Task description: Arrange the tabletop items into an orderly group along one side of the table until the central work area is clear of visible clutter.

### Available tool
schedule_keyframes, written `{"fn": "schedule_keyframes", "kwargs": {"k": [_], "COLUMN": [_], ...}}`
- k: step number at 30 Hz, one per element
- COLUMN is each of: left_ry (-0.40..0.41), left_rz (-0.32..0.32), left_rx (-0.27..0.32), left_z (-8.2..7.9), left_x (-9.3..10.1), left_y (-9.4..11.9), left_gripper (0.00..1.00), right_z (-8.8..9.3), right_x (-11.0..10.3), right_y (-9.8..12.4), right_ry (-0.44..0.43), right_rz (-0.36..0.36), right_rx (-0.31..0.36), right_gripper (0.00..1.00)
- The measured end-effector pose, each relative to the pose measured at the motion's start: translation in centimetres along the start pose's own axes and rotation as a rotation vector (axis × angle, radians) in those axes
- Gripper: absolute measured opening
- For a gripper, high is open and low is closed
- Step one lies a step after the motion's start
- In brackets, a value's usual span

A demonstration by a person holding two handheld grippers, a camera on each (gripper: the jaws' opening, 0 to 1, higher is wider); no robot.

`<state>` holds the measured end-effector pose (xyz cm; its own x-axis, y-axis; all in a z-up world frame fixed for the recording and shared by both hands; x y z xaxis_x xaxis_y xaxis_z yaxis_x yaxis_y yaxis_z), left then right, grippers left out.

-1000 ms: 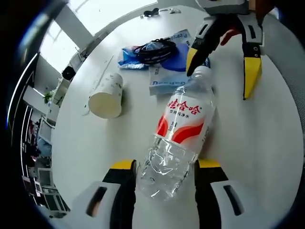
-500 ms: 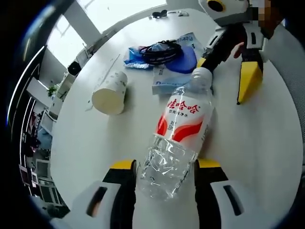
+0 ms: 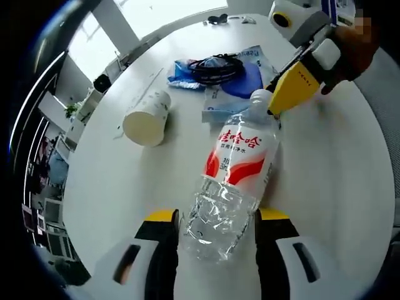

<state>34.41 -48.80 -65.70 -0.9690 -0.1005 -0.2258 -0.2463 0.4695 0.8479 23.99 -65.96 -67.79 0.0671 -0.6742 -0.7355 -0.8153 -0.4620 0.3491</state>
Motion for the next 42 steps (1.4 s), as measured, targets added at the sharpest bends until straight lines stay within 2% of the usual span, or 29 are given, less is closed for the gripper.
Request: {"fn": "schedule_keyframes", "kwargs": {"k": [1, 6, 9, 18, 25, 28, 31, 33, 34, 35, 40, 42], "left_ry": [0.000, 0.036, 0.083, 0.210, 0.263, 0.309, 0.359, 0.366, 0.360, 0.356, 0.365, 0.368], "left_rz": [-0.002, 0.002, 0.010, 0.040, 0.043, 0.041, 0.048, 0.043, 0.032, 0.031, 0.023, 0.021], "left_rx": [-0.001, -0.012, -0.009, 0.016, -0.004, -0.002, 0.005, -0.004, -0.015, -0.015, -0.017, -0.020], "left_z": [0.0, 0.0, 0.1, 0.2, 0.0, -0.2, -0.5, -0.8, -0.8, -0.8, -0.8, -0.8], "left_x": [0.0, 0.3, 0.4, 1.2, 2.1, 2.5, 3.1, 3.4, 3.4, 3.5, 3.7, 3.9], "left_y": [0.0, 0.1, 0.2, 0.5, 0.7, 0.7, 0.6, 0.5, 0.5, 0.5, 0.7, 0.7], "left_gripper": [0.46, 0.46, 0.46, 0.46, 0.43, 0.43, 0.42, 0.42, 0.42, 0.42, 0.42, 0.42], "right_z": [0.0, 0.2, 0.1, -0.3, -0.5, -0.6, -0.7, -0.7, -0.8, -0.8, -0.7, -0.8], "right_x": [0.0, 0.1, 0.1, 0.4, 0.7, 1.1, 0.9, 0.7, 0.8, 0.9, 1.2, 1.3], "right_y": [0.0, 0.1, 0.0, -0.5, -0.9, -1.2, -1.7, -2.1, -2.0, -2.1, -2.1, -2.3], "right_ry": [-0.038, -0.114, -0.208, -0.309, -0.371, -0.433, -0.418, -0.401, -0.424, -0.483, -0.505, -0.580], "right_rz": [0.003, 0.015, 0.021, 0.046, 0.066, 0.082, 0.078, 0.086, 0.092, 0.091, 0.096, 0.111], "right_rx": [0.015, 0.057, 0.098, 0.140, 0.170, 0.187, 0.172, 0.163, 0.173, 0.193, 0.203, 0.229], "right_gripper": [0.43, 0.42, 0.42, 0.40, 0.35, 0.31, 0.30, 0.29, 0.29, 0.29, 0.26, 0.24]}}
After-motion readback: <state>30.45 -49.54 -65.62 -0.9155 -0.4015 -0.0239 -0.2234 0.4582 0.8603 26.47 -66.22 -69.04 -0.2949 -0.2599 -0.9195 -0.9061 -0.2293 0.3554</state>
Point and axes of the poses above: the point that each gripper's makers call its tool centre point, and the gripper's own axes: y roughly backward along the fingers, x roughly to its right, z roughly out of its underside, the point moved 9 cm from there along y, roughly backward along the fingers, and after that the axes turned 4 degrees about y, right-handed, at the moved point
